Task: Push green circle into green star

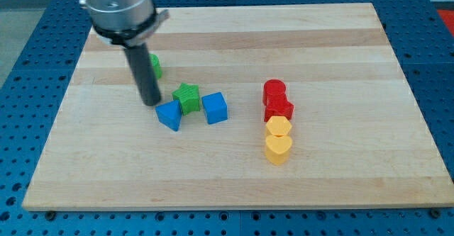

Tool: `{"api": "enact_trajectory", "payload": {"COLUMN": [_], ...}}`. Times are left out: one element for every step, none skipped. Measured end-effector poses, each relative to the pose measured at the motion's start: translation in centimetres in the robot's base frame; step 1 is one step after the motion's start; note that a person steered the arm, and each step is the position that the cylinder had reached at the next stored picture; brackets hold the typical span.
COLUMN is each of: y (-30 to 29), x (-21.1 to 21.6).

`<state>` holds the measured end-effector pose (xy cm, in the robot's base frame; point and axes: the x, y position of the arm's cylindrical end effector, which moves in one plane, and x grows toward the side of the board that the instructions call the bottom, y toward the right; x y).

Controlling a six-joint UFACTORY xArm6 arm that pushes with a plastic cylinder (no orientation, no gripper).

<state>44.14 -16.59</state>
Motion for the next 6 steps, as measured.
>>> {"api": "enact_trajectory", "payload": {"y": [-5.9, -6.6, -4.1, 1.1, 3.7, 4.6], "x": [-0.4, -5.6, -9.7, -8.7, -5.8, -5.8]}}
